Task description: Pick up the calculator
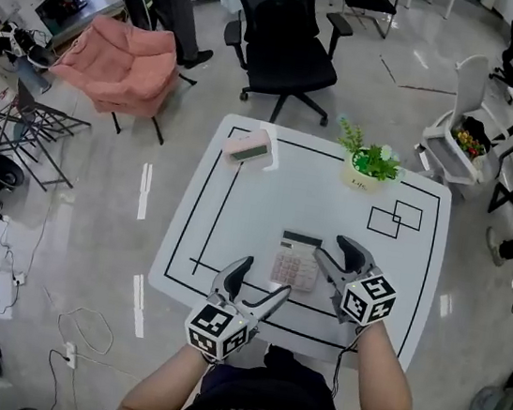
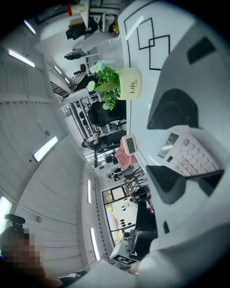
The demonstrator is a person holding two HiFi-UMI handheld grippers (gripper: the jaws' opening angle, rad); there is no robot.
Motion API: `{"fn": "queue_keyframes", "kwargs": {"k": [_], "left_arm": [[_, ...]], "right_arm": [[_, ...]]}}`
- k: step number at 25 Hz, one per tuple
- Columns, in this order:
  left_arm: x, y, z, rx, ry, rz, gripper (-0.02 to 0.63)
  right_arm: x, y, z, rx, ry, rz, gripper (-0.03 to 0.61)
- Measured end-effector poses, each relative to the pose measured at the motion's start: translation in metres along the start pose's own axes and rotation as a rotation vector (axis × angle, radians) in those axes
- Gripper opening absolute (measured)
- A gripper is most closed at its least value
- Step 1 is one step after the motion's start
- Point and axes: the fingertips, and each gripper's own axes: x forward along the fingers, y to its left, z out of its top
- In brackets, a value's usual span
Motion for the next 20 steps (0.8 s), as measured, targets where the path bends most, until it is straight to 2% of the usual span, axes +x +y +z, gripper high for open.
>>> {"fn": "queue_keyframes", "kwargs": {"k": [6,20], "left_arm": [[0.006,0.006,-0.005,-0.028,0.01,0.035,0.396],[0.025,0.019,-0.018,-0.09,0.051,0.055,0.396]], "right_arm": [[0.028,-0.018,-0.019,0.031,0.099,0.061,0.238],[0.067,-0.028,-0.054,0.01,0.347,0.177,0.236]]}}
